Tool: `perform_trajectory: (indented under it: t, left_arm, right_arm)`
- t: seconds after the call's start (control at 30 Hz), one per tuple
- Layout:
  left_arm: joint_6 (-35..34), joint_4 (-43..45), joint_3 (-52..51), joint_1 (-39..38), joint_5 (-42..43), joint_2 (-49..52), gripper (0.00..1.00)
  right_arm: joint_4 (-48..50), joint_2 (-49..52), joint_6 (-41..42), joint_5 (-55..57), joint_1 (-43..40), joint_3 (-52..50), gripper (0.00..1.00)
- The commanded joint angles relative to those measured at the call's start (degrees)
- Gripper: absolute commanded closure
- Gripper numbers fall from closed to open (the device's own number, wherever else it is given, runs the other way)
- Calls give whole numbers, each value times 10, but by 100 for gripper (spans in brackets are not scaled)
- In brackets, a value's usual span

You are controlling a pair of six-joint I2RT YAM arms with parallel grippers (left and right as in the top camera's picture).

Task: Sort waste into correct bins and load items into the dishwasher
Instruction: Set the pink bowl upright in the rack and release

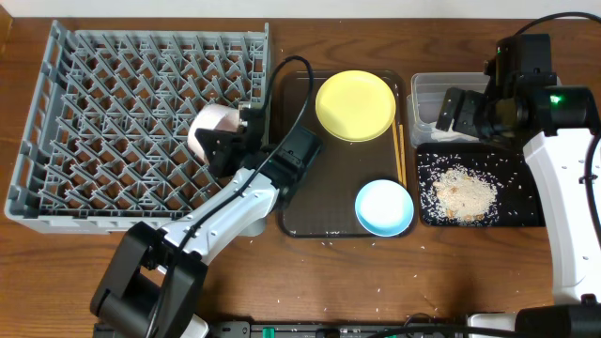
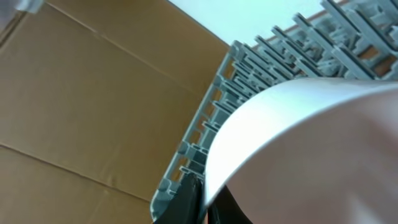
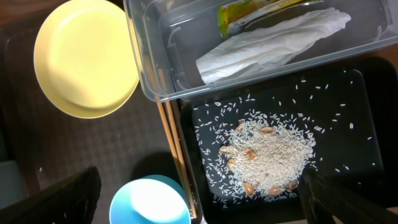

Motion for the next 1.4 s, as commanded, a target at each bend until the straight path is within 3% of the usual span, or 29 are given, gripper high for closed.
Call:
perform_trajectory:
  t: [0.0, 0.47, 0.63, 1.0, 1.07, 1.13, 1.37]
  left_arm:
    - [-4, 5, -2, 3, -45, -4, 93]
    - [-38, 5, -3, 15, -43, 37, 93]
    - [-35, 5, -3, 32, -78, 44, 93]
    - [-23, -17, -3, -19, -8, 44, 92]
    - [-23, -22, -3, -41, -5, 44, 78]
    - [-14, -23, -3, -50, 21, 44, 71]
    - [-4, -71, 20, -51, 184, 27, 60]
  right_arm:
    - [-1, 2, -6, 6, 2, -3, 1]
    - [-1, 2, -6, 6, 2, -3, 1]
    - [-1, 2, -6, 6, 2, -3, 1]
    - [-1, 2, -6, 6, 2, -3, 1]
    - [-1, 2, -6, 6, 2, -3, 1]
    - [-1, 2, -6, 6, 2, -3, 1]
    - [-1, 2, -6, 6, 2, -3, 1]
